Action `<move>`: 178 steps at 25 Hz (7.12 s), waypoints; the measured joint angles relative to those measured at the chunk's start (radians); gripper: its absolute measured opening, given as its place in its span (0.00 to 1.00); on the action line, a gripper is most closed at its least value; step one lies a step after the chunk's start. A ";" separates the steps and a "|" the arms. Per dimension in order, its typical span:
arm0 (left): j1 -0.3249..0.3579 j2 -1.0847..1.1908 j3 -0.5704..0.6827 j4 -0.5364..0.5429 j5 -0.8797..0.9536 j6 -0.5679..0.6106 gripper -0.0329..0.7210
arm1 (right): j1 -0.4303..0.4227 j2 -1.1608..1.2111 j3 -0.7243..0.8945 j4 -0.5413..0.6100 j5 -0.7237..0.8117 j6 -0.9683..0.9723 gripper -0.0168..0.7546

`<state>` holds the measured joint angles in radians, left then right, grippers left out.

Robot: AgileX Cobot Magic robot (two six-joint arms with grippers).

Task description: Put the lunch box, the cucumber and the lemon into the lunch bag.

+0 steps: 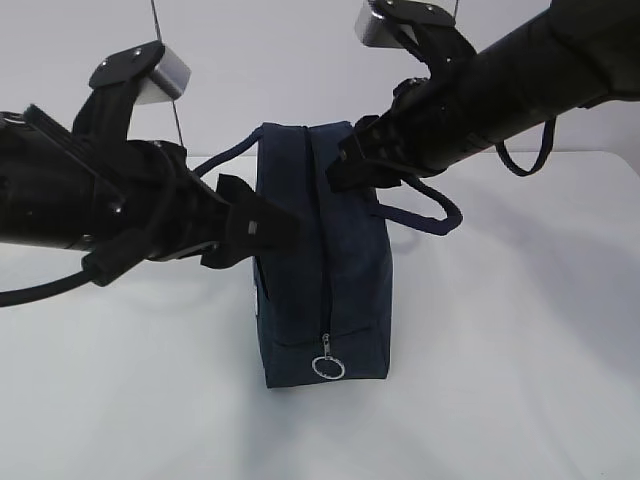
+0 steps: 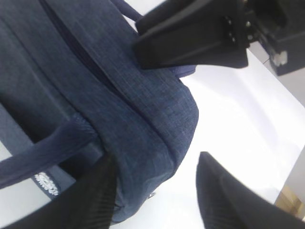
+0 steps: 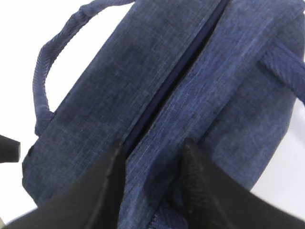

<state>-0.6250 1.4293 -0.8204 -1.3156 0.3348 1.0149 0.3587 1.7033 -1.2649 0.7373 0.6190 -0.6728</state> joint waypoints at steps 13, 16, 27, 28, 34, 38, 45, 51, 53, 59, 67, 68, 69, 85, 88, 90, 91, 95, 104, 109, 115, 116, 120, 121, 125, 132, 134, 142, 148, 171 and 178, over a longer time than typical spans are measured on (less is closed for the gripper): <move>-0.005 0.057 0.042 -0.049 -0.071 -0.054 0.56 | 0.000 0.000 0.000 0.000 0.027 -0.015 0.39; -0.005 0.115 0.042 -0.079 -0.068 -0.057 0.56 | 0.000 0.000 0.000 0.000 0.032 -0.015 0.39; -0.005 0.125 0.042 -0.116 -0.073 -0.057 0.15 | 0.000 0.000 0.000 -0.002 0.050 -0.029 0.39; -0.005 0.125 0.042 -0.116 -0.073 -0.057 0.10 | 0.000 0.000 0.000 -0.002 0.050 -0.029 0.39; -0.005 0.125 0.042 -0.118 -0.075 -0.057 0.05 | 0.000 -0.012 0.000 -0.034 0.098 -0.030 0.39; -0.005 0.125 0.042 -0.118 -0.075 -0.055 0.05 | 0.000 -0.072 0.000 -0.085 0.167 -0.032 0.39; -0.005 0.125 0.042 -0.118 -0.079 -0.047 0.05 | 0.000 -0.216 0.047 -0.088 0.160 -0.001 0.39; -0.005 0.125 0.042 -0.118 -0.079 -0.028 0.05 | 0.000 -0.362 0.327 -0.008 0.022 -0.070 0.39; -0.005 0.125 0.042 -0.118 -0.079 -0.027 0.05 | 0.000 -0.380 0.406 0.072 0.014 -0.205 0.39; -0.005 0.125 0.042 -0.118 -0.079 -0.023 0.05 | 0.000 -0.384 0.541 0.381 0.049 -0.716 0.39; -0.005 0.125 0.042 -0.118 -0.079 -0.023 0.05 | 0.002 -0.300 0.627 0.617 0.140 -1.133 0.39; -0.005 0.125 0.042 -0.118 -0.079 -0.023 0.05 | 0.002 -0.270 0.627 0.621 0.151 -1.159 0.39; -0.005 0.125 0.042 -0.118 -0.079 -0.023 0.05 | 0.002 -0.238 0.627 0.624 0.160 -1.191 0.39; -0.005 0.125 0.042 -0.119 -0.072 -0.023 0.05 | 0.002 0.030 0.627 1.049 0.082 -1.786 0.39; -0.005 0.125 0.042 -0.119 -0.070 -0.023 0.05 | 0.002 0.032 0.627 1.065 0.065 -1.852 0.39; -0.005 0.125 0.042 -0.119 -0.070 -0.023 0.05 | 0.002 0.045 0.625 1.069 0.065 -1.876 0.39; -0.005 0.125 0.042 -0.119 -0.070 -0.023 0.05 | 0.002 0.059 0.624 1.069 0.065 -1.889 0.39; -0.005 0.125 0.042 -0.119 -0.066 -0.023 0.05 | 0.002 0.128 0.594 1.069 0.062 -1.903 0.39; -0.005 0.125 0.042 -0.119 -0.048 -0.023 0.05 | 0.002 0.156 0.543 1.071 0.060 -1.914 0.39; -0.005 0.125 0.042 -0.119 -0.041 -0.023 0.05 | 0.002 0.157 0.537 1.071 0.060 -1.918 0.39; -0.005 0.125 0.042 -0.119 -0.029 -0.023 0.05 | 0.002 0.208 0.537 1.073 0.125 -1.921 0.39; -0.005 0.125 0.042 -0.119 -0.029 -0.023 0.05 | 0.002 0.212 0.537 1.073 0.127 -1.921 0.39; -0.005 0.125 0.042 -0.119 -0.027 -0.023 0.05 | 0.002 0.215 0.528 1.073 0.146 -1.921 0.39; -0.005 0.125 0.042 -0.119 -0.027 -0.023 0.05 | 0.002 0.215 0.524 1.073 0.140 -1.921 0.39; -0.005 0.125 0.042 -0.119 -0.025 -0.023 0.05 | 0.002 0.215 0.503 1.073 0.122 -1.921 0.39; -0.005 0.125 0.042 -0.119 -0.023 -0.023 0.05 | 0.002 0.219 0.483 1.073 0.151 -1.921 0.39; -0.005 0.125 0.042 -0.119 -0.023 -0.023 0.05 | 0.002 0.226 0.479 1.073 0.152 -1.921 0.39; -0.005 0.125 0.042 -0.119 -0.018 -0.023 0.05 | 0.002 0.273 0.467 1.073 0.207 -1.920 0.39; -0.005 0.125 0.042 -0.119 -0.016 -0.023 0.05 | 0.002 0.294 0.443 1.072 0.207 -1.916 0.39; -0.005 0.125 0.042 -0.119 -0.012 -0.023 0.05 | 0.003 0.298 0.429 1.069 0.197 -1.862 0.39; -0.005 0.125 0.042 -0.119 -0.010 -0.023 0.05 | 0.005 0.344 0.394 1.069 0.234 -1.862 0.39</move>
<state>-0.6298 1.5545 -0.7786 -1.4343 0.3246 0.9920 0.3642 2.0474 -0.8706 1.8068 0.8527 -2.5352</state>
